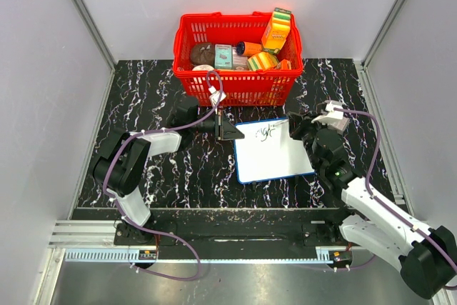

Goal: Write a sentence on the whiteboard

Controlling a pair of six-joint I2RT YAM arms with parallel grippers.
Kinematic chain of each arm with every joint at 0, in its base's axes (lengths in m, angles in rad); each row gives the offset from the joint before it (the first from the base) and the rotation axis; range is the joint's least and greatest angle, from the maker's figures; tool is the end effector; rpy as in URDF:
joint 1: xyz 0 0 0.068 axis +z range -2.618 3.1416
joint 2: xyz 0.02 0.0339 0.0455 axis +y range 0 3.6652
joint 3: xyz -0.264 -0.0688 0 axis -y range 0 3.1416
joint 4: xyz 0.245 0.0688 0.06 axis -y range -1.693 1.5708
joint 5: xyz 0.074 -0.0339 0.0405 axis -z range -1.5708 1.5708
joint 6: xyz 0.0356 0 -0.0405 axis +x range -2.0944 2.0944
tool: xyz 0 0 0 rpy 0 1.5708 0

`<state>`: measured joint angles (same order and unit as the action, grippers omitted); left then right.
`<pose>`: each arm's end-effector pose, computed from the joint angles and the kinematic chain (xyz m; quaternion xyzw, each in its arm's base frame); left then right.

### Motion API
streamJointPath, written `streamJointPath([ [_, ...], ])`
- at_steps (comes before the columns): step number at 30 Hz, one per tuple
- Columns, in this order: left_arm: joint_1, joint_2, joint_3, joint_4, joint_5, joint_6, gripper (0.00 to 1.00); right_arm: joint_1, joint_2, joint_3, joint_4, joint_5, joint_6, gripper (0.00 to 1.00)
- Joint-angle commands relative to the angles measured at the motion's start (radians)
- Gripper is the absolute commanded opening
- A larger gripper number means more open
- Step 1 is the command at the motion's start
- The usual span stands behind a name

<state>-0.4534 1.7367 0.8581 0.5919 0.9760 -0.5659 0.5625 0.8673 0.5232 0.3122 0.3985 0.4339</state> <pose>0.3074 -0.1826 0.1970 0.2406 0.7221 -0.5858 0.2785 0.1824 0.0986 0.2852 0.0922 0.7115 0.2010 0.6670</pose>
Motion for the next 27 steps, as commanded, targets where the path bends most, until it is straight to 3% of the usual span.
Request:
streamJointPath([
  [1, -0.007, 0.007, 0.027, 0.016, -0.019, 0.103, 0.0, -0.006, -0.007, 0.026, 0.034, -0.004, -0.006, 0.0],
  [27, -0.008, 0.009, 0.029, 0.016, -0.019, 0.103, 0.0, -0.006, -0.067, -0.066, -0.064, -0.047, 0.042, 0.0],
])
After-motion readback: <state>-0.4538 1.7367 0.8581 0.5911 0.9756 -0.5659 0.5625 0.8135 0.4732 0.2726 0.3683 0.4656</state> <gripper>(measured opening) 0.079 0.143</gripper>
